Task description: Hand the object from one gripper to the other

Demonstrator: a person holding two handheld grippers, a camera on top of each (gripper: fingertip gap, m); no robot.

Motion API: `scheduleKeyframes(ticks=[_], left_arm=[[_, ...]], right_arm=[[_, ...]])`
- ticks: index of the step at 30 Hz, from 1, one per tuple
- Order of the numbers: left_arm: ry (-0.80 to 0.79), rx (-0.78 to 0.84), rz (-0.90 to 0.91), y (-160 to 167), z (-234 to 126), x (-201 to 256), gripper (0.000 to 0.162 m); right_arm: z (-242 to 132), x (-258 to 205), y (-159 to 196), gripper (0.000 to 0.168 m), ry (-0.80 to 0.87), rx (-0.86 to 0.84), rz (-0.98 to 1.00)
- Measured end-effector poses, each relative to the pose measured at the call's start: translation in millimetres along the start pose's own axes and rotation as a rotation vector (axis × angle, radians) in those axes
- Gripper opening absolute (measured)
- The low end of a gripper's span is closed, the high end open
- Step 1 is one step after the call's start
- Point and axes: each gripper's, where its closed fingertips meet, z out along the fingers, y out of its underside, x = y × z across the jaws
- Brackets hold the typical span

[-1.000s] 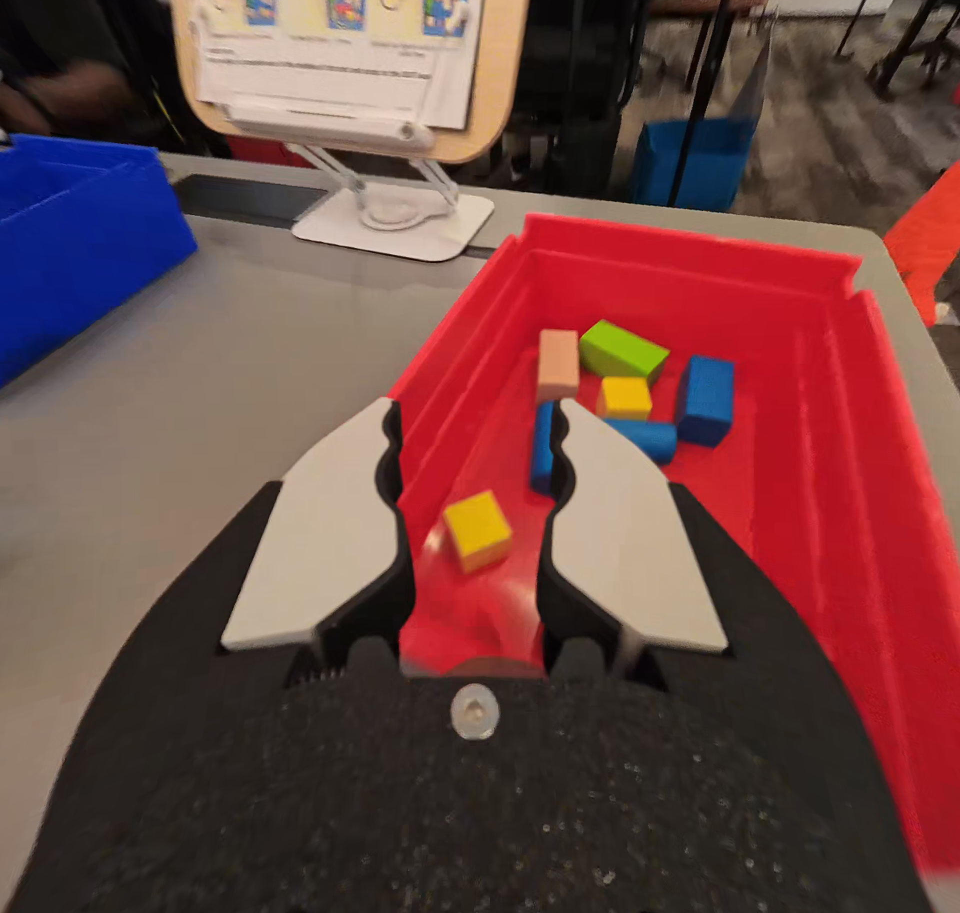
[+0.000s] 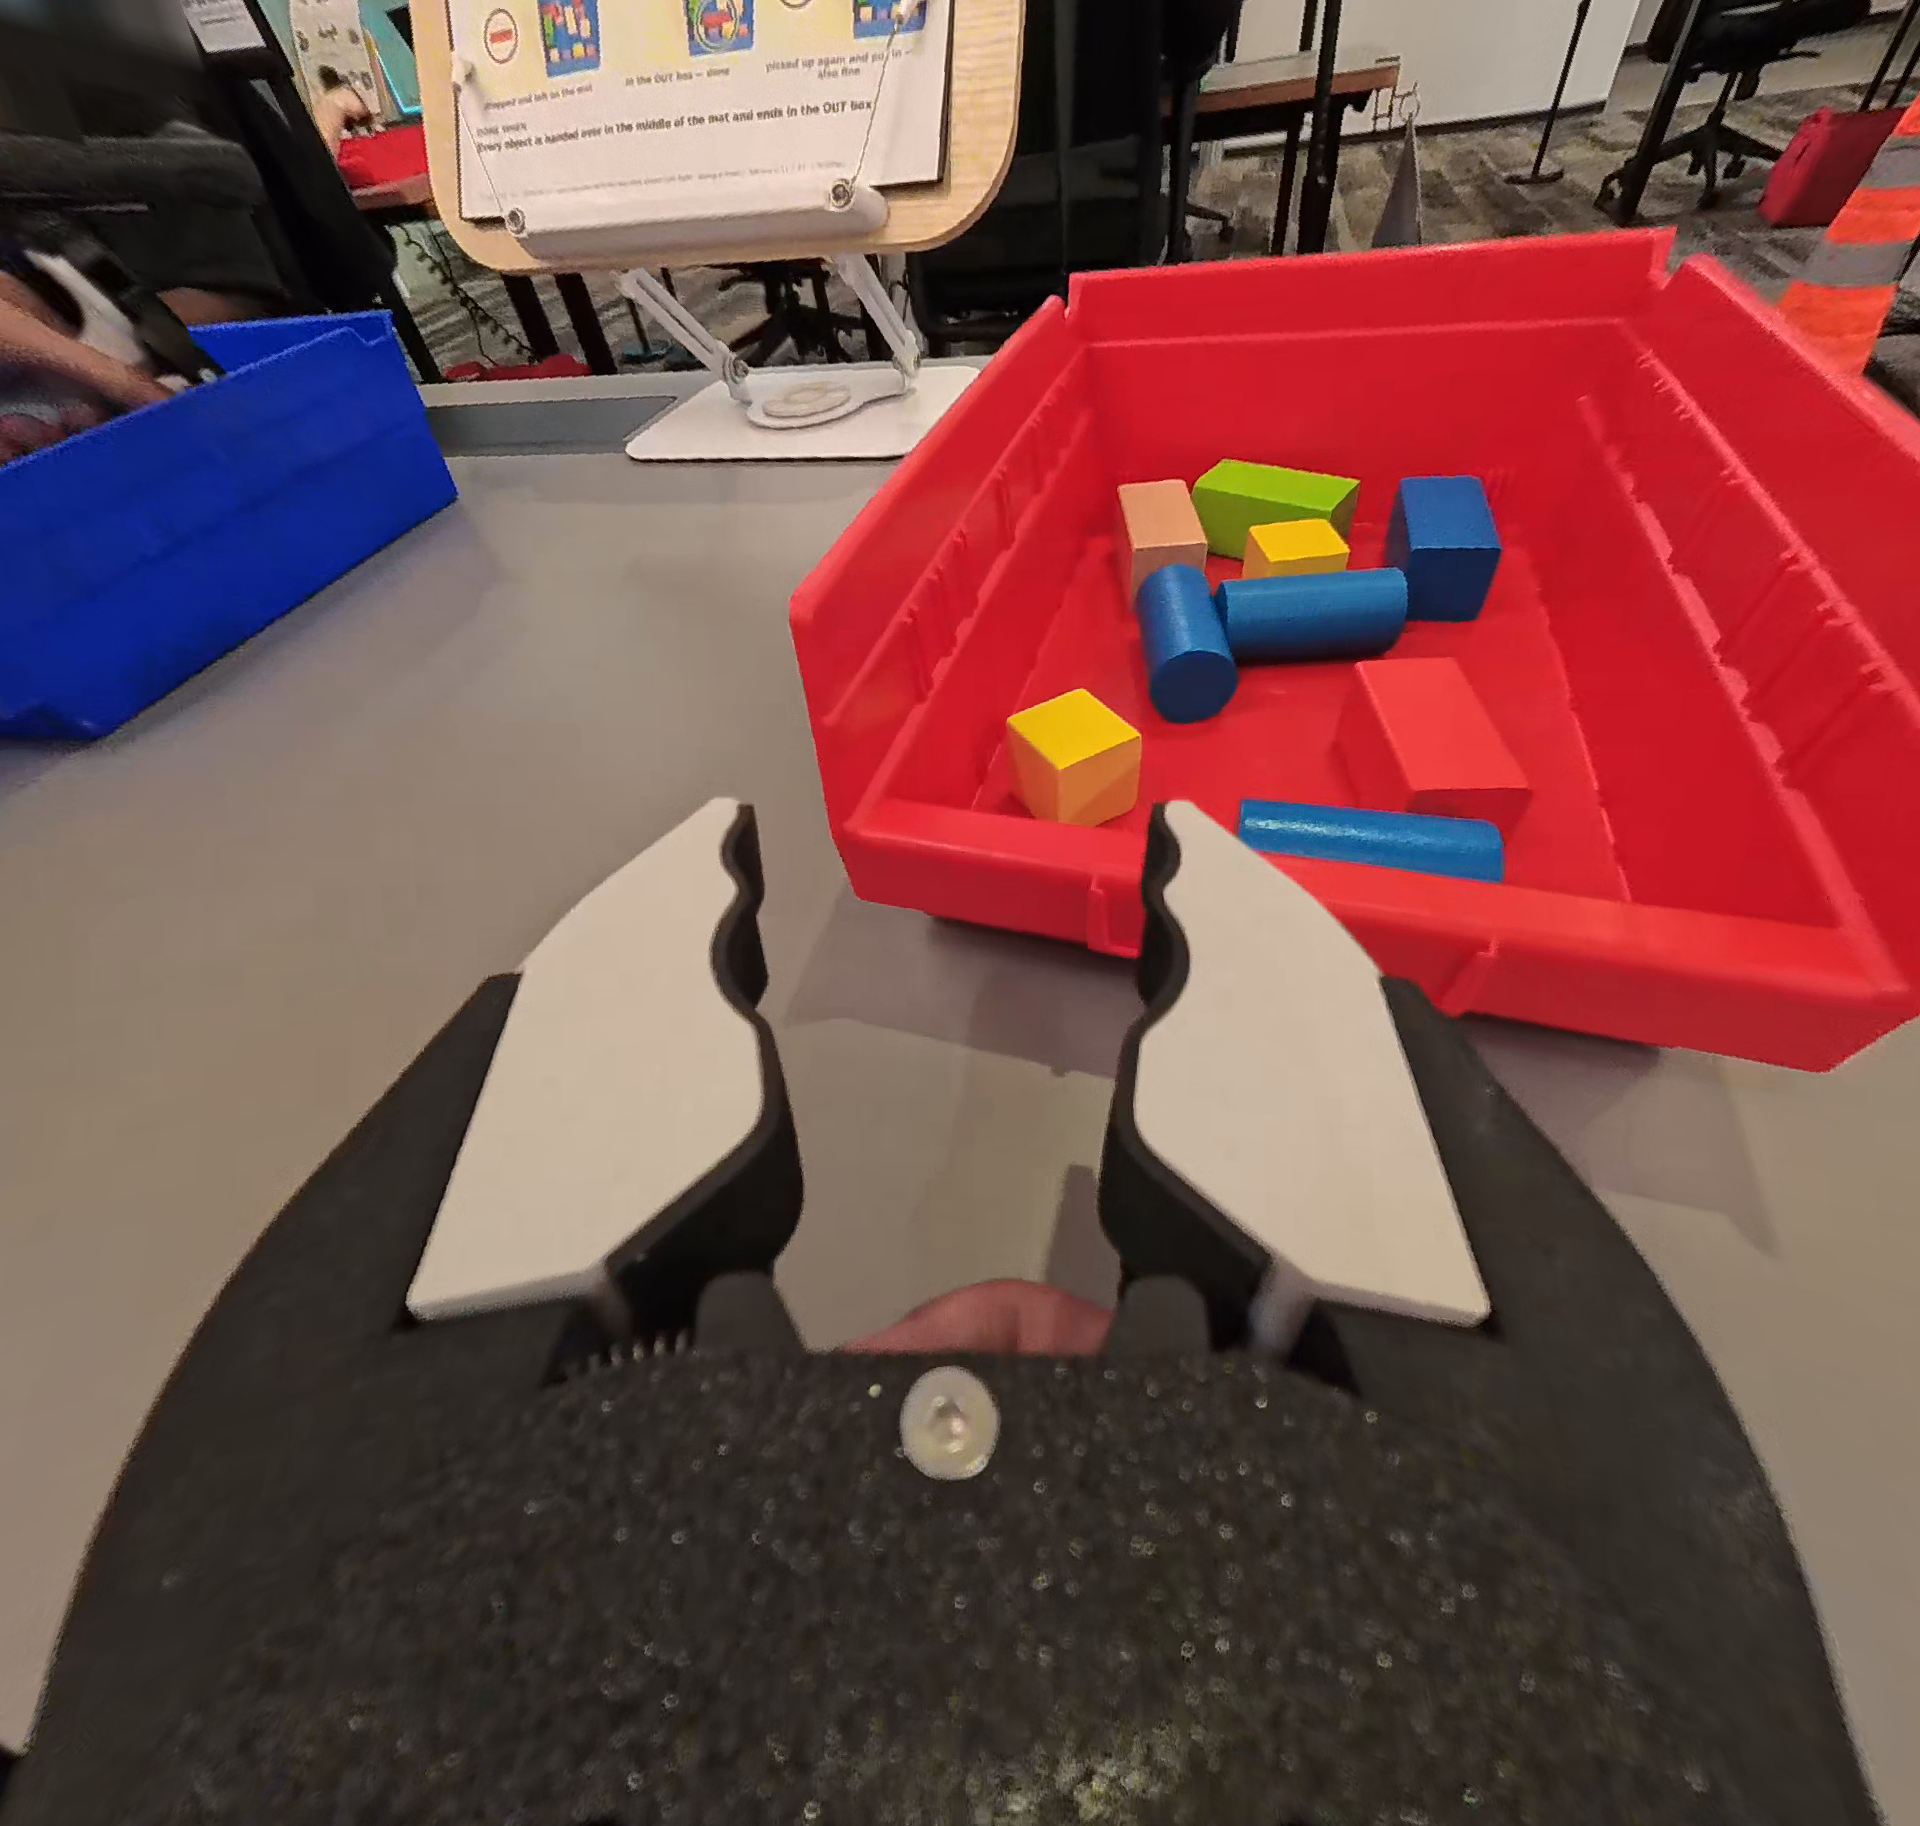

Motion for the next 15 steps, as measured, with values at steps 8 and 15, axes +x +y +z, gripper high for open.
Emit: scheduleKeyframes(ticks=[8,15], left_arm=[[0.128,0.049,-0.055,2.9,-19.0,5.2,0.028],[0.463,0.470,-0.082,22.9,-126.0,56.5,0.028]], right_arm=[[-0.5,-0.6,3.9,0.069,-0.018,-0.017,0.033],[-3.5,-16.6,-0.3,0.066,-0.079,-0.008,0.003]])
